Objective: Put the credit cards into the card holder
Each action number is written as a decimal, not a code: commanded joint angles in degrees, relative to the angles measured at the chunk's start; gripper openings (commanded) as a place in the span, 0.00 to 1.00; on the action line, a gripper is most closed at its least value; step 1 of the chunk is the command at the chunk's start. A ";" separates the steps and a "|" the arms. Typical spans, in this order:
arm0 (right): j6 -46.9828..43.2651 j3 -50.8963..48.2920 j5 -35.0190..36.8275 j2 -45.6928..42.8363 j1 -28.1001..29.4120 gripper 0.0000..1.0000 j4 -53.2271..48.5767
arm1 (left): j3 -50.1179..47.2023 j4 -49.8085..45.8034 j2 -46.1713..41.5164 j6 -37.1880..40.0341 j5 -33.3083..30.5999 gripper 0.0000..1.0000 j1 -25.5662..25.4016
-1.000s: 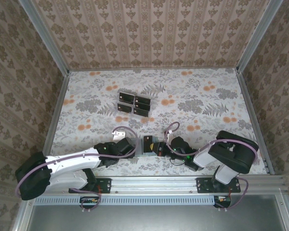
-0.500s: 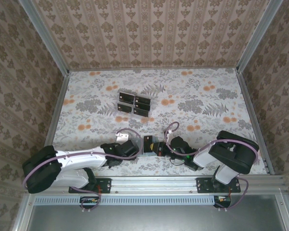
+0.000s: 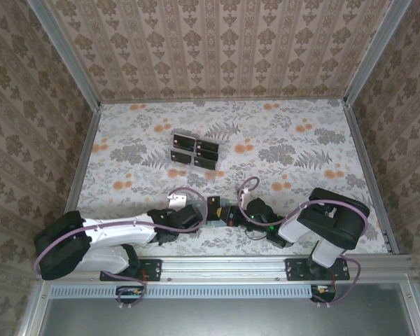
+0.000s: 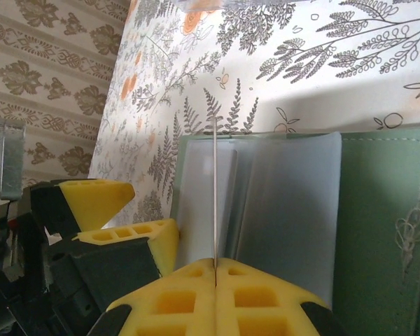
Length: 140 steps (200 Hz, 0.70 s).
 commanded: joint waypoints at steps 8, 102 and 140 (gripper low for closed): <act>0.85 1.14 0.73 1.61 0.12 0.00 2.71 | -0.35 -2.12 1.14 -1.31 -1.02 1.00 -0.52; 2.16 0.25 1.71 5.69 0.12 0.00 6.70 | -0.84 -2.00 1.13 -1.81 -0.97 1.00 -0.71; 2.82 -0.87 2.39 6.10 0.18 0.00 8.18 | -1.01 -1.86 1.15 -1.85 -0.93 1.00 -0.71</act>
